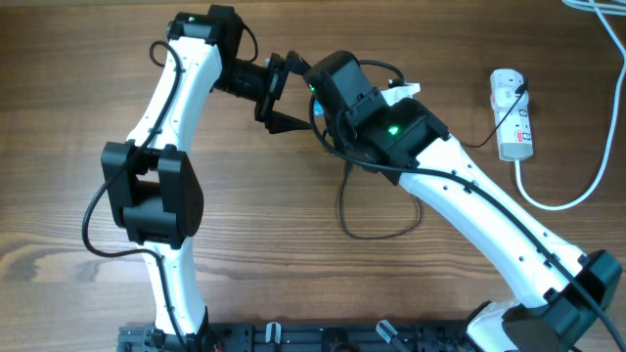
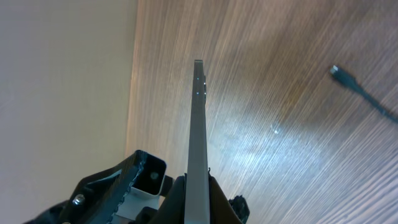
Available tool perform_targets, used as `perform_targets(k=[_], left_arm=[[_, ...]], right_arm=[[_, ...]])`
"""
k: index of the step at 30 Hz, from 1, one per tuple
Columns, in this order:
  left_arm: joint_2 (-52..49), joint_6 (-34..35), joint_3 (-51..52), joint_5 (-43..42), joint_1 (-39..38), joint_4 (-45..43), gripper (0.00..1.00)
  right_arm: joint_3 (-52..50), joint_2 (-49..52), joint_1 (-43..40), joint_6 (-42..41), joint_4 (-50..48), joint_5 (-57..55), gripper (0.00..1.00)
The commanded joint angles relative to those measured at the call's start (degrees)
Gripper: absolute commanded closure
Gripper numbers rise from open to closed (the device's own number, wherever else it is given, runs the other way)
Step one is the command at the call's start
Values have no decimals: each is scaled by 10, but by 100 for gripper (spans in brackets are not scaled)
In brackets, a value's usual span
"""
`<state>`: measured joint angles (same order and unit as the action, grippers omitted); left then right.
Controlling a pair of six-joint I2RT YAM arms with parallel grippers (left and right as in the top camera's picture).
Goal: Plug charger to phone and switch on socket
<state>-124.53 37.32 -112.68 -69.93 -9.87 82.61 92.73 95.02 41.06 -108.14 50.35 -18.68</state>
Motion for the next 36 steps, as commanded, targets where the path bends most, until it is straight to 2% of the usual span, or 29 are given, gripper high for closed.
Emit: perform_targets(k=[1, 3, 5, 8, 11, 14, 16, 21, 24, 26, 31, 36], left_arm=[[18, 52, -12, -9, 0, -21, 13], [18, 71, -12, -10, 0, -30, 17], [18, 97, -12, -10, 0, -36, 27], [18, 103, -12, -30, 0, -36, 30], [18, 103, -12, -72, 0, -36, 39], [18, 103, -12, -87, 0, -36, 37], [18, 103, -12, -93, 0, -36, 32], [18, 103, -12, -151, 0, -36, 33], [18, 103, -12, -149, 0, -36, 42], [18, 103, -12, -149, 0, -36, 43], [18, 103, -12, -156, 0, -35, 54], [18, 110, -12, -156, -5, -36, 57]], right_arm=[[13, -35, 1, -50, 0, 3, 96], [13, -47, 1, -71, 0, 6, 95], [13, -58, 1, -106, -1, 7, 96], [13, -60, 1, -106, -9, 6, 96], [13, -60, 2, -106, -6, 6, 96], [13, -60, 2, -106, -8, 7, 95], [13, -59, 2, -106, -12, 7, 96], [13, -53, 2, -106, -34, 7, 96], [13, -53, 2, -106, -35, 7, 95], [13, -53, 2, -106, -38, 7, 96], [13, -53, 2, -106, -47, 7, 95], [13, -53, 2, -106, -47, 7, 95]])
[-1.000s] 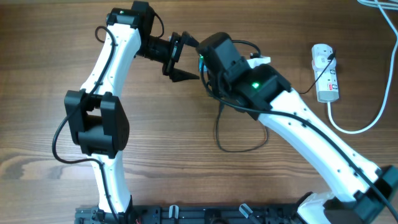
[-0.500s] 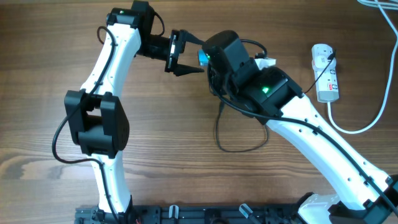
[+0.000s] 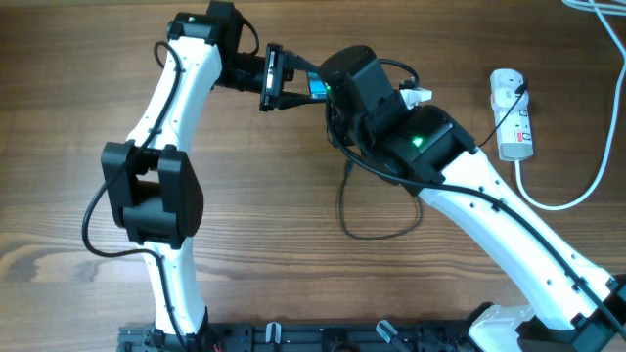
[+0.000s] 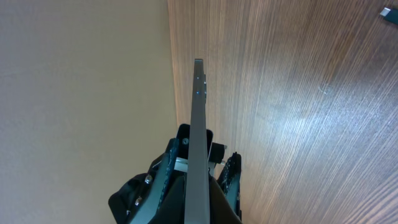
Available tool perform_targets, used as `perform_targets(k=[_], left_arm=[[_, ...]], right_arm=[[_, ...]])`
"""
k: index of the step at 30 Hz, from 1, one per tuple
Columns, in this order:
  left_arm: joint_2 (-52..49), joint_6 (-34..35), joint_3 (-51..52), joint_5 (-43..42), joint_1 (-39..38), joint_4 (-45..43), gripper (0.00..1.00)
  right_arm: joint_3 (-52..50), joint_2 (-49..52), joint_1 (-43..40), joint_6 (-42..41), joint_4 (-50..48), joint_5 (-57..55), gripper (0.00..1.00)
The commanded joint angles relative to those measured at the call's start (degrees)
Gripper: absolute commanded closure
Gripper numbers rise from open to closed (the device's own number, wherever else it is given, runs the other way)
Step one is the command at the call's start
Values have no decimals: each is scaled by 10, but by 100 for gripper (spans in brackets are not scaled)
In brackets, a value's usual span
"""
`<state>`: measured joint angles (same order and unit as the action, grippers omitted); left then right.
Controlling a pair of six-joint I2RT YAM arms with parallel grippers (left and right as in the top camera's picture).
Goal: Plug charger to phone and switch on socket
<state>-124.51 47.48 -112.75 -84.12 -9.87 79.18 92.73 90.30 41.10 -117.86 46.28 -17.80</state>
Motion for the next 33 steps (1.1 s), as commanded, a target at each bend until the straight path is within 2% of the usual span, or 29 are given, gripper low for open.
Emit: perform_targets(k=[1, 20, 33], left_arm=[[18, 10, -11, -15, -7, -1, 59], [18, 10, -11, -20, -11, -2, 62], [18, 10, -11, -17, -11, -2, 72]], right_arm=[[13, -5, 2, -8, -7, -2, 95], [13, -5, 2, -8, 2, -6, 95], [13, -5, 2, -8, 0, -6, 96]])
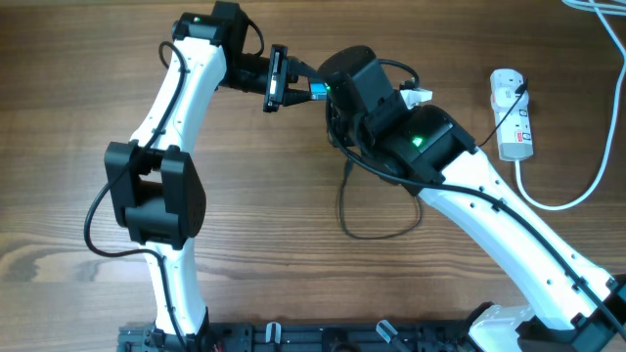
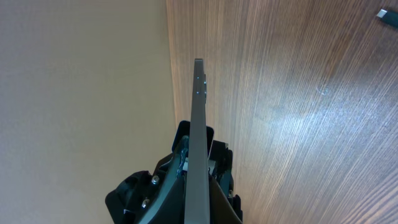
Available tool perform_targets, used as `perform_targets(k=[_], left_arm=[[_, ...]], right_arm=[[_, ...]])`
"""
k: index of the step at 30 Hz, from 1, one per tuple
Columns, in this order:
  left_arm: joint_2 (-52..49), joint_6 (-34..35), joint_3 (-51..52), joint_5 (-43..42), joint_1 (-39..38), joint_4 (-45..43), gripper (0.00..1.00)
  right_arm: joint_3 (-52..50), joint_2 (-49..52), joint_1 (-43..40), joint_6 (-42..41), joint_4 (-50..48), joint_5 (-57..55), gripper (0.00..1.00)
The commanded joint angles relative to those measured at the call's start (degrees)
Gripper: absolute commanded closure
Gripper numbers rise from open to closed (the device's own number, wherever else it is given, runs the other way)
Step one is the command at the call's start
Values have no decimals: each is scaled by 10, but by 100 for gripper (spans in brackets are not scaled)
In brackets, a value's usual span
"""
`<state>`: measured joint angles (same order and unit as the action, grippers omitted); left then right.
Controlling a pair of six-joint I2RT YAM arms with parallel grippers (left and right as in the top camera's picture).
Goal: Plug charger to phone and switch on socket
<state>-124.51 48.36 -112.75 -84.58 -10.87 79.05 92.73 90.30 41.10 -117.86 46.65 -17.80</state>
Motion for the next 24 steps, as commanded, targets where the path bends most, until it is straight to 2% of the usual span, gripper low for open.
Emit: perform_targets(k=[1, 4, 8, 11, 12, 16, 17, 19, 24], left_arm=[[18, 1, -11, -13, -1, 0, 74], [18, 1, -11, -13, -1, 0, 82], [18, 1, -11, -13, -1, 0, 85], [18, 1, -11, -13, -1, 0, 96], [18, 1, -11, -13, -1, 0, 96], [18, 1, -11, -5, -1, -1, 96], [18, 1, -11, 4, -1, -1, 96], [18, 1, -11, 35, 2, -9, 96], [18, -16, -11, 120, 23, -22, 96]], right_arm=[[13, -5, 2, -9, -4, -6, 95], [13, -5, 2, -8, -6, -2, 96], [13, -5, 2, -8, -6, -2, 95], [13, -5, 2, -8, -6, -2, 94], [13, -5, 2, -7, -5, -2, 87], [13, -5, 2, -5, 2, -2, 17], [13, -5, 2, -3, 8, -5, 6], [13, -5, 2, 27, 11, -9, 1], [13, -5, -6, 151, 32, -12, 0]])
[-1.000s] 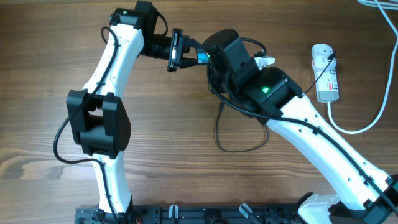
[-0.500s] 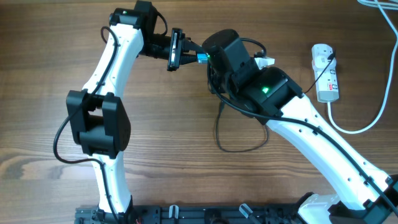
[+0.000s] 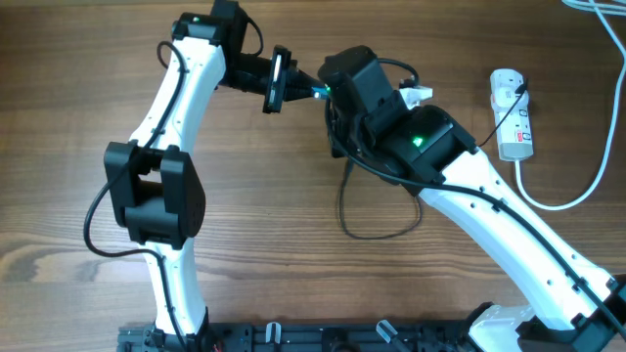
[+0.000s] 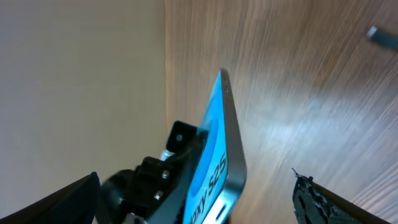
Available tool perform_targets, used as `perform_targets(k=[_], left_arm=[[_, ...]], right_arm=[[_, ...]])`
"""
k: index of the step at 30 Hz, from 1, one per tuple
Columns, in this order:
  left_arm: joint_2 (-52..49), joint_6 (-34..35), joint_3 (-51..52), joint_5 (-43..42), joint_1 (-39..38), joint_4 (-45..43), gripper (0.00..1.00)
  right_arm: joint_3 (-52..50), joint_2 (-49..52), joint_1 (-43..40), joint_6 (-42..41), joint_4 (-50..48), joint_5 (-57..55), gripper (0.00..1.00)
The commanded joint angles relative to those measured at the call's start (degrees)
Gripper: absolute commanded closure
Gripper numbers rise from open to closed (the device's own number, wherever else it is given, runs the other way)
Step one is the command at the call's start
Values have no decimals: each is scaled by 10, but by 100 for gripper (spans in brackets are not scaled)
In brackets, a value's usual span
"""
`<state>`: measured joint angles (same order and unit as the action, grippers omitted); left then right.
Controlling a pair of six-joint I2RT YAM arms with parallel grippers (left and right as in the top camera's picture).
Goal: Plug charger to phone and switch on socket
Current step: 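Open the right gripper and pull it back from the phone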
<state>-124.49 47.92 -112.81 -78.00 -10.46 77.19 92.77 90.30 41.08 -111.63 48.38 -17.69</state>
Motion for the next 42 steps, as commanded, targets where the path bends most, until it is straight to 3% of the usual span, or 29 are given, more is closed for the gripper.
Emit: perform_targets(k=[1, 6, 8, 10, 14, 18, 26, 30, 33, 36, 42], left_arm=[[17, -26, -10, 67, 24, -3, 96], [17, -156, -10, 152, 52, -3, 96], [17, -222, -10, 181, 60, 9, 96], [17, -253, -10, 207, 61, 17, 96], [17, -261, -10, 240, 61, 23, 96], [17, -321, -10, 241, 61, 27, 96], [18, -328, -10, 238, 61, 43, 96], [31, -409, -10, 141, 61, 47, 96], [57, -433, -10, 131, 61, 34, 96], [84, -449, -10, 147, 63, 5, 96], [90, -381, -10, 284, 65, -2, 96]], right_arm=[[13, -5, -9, 118, 29, -13, 0], [13, -5, -22, 294, 111, -13, 1], [13, -5, -22, 492, 131, 16, 0], [3, -5, -22, 610, 135, 51, 0], [-29, -4, -22, 618, 147, 78, 0], [-61, -4, -22, 621, 146, 79, 0], [-74, -4, -22, 615, 136, 86, 0], [-74, -4, -22, 622, 143, 85, 0], [-74, -4, -22, 631, 143, 85, 0], [-74, -4, -22, 636, 142, 82, 0], [-80, 4, -22, 638, 143, 68, 0]])
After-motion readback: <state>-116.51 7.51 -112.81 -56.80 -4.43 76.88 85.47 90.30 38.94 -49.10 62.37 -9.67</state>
